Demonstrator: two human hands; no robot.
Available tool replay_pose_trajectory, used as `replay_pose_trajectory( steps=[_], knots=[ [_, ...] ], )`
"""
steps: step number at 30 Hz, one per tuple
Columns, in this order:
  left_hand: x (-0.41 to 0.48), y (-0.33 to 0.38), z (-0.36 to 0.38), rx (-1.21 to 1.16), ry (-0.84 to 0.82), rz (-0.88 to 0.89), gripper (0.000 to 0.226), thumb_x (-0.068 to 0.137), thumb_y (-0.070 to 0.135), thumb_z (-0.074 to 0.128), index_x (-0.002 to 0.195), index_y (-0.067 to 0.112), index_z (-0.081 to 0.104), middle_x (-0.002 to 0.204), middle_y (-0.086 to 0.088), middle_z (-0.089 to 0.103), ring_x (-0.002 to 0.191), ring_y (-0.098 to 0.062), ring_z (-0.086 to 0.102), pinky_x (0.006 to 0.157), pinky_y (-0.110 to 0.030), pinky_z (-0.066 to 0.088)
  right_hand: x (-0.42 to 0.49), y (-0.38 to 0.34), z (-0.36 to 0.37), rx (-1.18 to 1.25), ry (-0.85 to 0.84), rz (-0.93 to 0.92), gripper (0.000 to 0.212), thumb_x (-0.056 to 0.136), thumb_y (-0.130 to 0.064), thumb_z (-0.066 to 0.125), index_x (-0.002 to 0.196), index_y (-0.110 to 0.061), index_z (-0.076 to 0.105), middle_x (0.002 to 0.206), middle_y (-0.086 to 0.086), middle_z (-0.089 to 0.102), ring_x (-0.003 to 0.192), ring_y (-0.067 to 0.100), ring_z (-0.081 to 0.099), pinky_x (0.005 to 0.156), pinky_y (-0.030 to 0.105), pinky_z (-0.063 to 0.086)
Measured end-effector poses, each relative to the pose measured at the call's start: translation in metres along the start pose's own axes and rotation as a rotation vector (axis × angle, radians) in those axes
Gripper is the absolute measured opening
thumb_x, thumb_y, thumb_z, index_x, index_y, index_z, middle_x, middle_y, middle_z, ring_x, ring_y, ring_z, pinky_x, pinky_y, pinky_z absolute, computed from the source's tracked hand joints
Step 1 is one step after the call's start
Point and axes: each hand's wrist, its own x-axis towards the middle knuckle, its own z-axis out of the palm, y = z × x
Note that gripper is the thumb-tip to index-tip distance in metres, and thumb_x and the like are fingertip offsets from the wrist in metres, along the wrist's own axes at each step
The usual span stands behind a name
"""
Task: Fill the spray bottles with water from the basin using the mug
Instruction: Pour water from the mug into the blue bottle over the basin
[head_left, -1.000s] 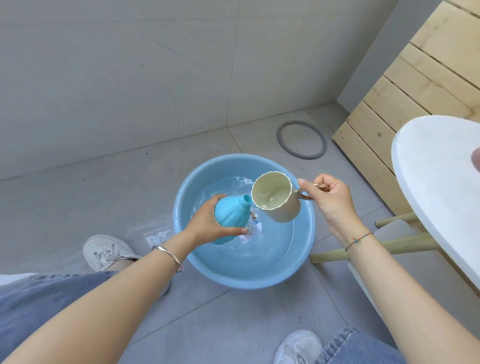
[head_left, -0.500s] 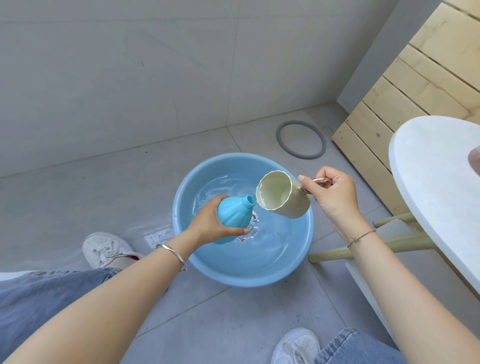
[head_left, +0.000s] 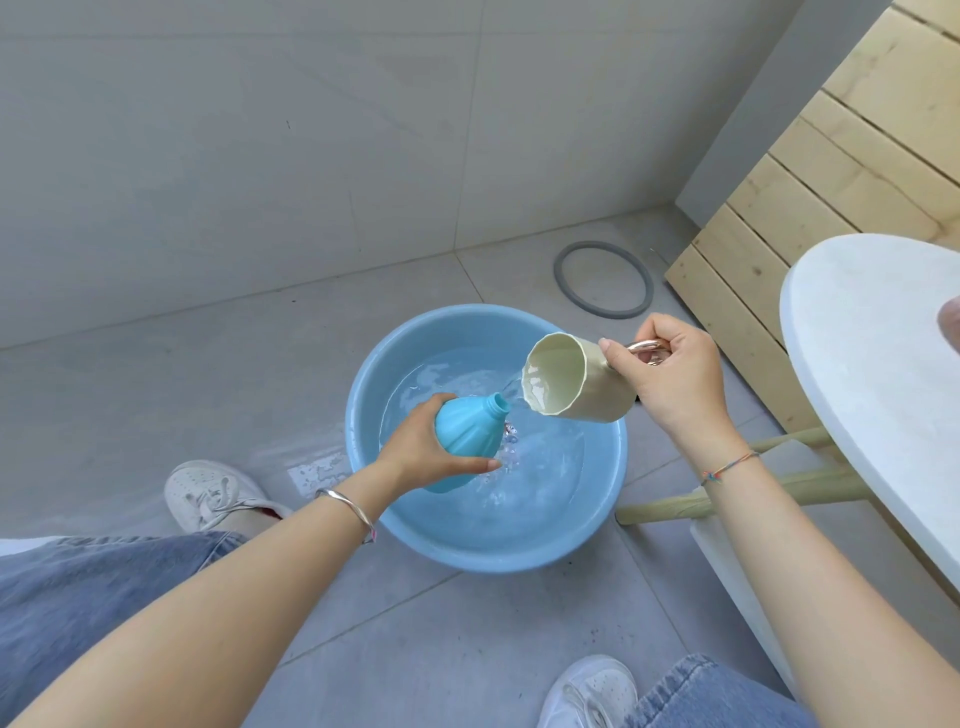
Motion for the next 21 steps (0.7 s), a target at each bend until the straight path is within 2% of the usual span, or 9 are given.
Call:
replay_pose_trajectory(
  steps=[11,16,21],
  knots=[
    [-0.0017,0.0015,0.0029,-0.004,0.001,-0.009,0.09,0.049,0.056,0.091,0.124,0.036,0.046,0.115,0.011,0.058,0.104,-0.014,0.059,0.089,-0.036,0.052,0.0009,-0.0046,0.0042,-0.093,-0.001,-0.116,0.047,0.076,-0.015,0.075,0.054,-0.019,0.033,0.059,-0.003,0.036,0.057,0.01,0.034,0.053,0.019,0.025],
    [-0.0016,0.0017,0.0044,0.005,-0.003,-0.01,0.095,0.048,0.057,0.091,0.128,0.034,0.046,0.118,0.01,0.058,0.107,-0.015,0.058,0.093,-0.039,0.051,0.0004,-0.0046,0.0071,-0.122,-0.001,-0.164,0.046,0.076,-0.015,0.075,0.055,-0.019,0.034,0.06,-0.004,0.036,0.06,0.009,0.036,0.055,0.017,0.028],
    [-0.0021,0.0028,0.0075,0.008,-0.015,-0.005,0.099,0.047,0.06,0.09,0.131,0.034,0.044,0.12,0.012,0.055,0.108,-0.014,0.057,0.093,-0.036,0.05,0.0011,-0.0059,0.0083,-0.177,-0.007,-0.231,0.039,0.076,-0.016,0.074,0.059,-0.011,0.039,0.061,-0.004,0.037,0.064,0.012,0.037,0.057,0.017,0.028]
  ],
)
